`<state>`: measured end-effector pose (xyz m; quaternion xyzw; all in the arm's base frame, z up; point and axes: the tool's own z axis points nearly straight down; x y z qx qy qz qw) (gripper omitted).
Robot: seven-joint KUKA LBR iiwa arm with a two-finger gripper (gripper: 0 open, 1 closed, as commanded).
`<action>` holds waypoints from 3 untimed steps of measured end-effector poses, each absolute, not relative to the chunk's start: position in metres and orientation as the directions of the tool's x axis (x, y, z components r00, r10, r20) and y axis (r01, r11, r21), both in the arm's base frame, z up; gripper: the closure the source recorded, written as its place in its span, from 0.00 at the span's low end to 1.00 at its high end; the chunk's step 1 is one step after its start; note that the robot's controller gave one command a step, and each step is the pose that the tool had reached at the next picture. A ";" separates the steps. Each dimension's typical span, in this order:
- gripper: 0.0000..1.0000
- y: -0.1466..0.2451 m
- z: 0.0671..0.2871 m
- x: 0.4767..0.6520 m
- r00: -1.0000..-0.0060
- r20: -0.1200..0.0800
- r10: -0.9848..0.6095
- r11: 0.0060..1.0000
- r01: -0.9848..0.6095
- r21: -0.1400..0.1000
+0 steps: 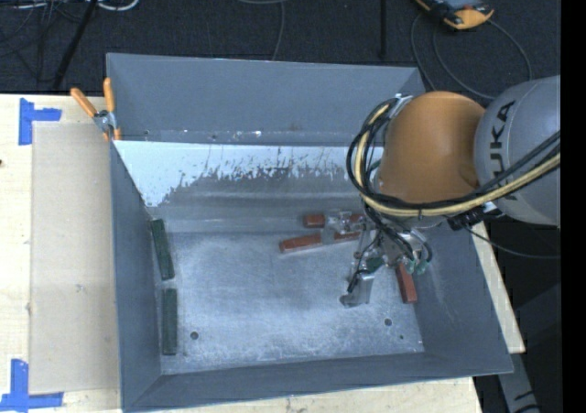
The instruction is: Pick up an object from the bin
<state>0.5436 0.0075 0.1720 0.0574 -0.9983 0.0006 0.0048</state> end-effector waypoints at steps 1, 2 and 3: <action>0.00 0.024 0.195 0.577 -0.970 -0.004 -0.242 0.970 -0.242 0.000; 0.00 0.033 0.177 0.612 -0.999 -0.004 0.032 1.000 0.032 0.001; 0.00 0.040 0.115 0.615 -0.994 -0.005 0.109 0.994 0.109 0.002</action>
Offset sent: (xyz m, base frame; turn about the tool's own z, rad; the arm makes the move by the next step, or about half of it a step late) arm 0.0786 0.0300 -0.0040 0.1682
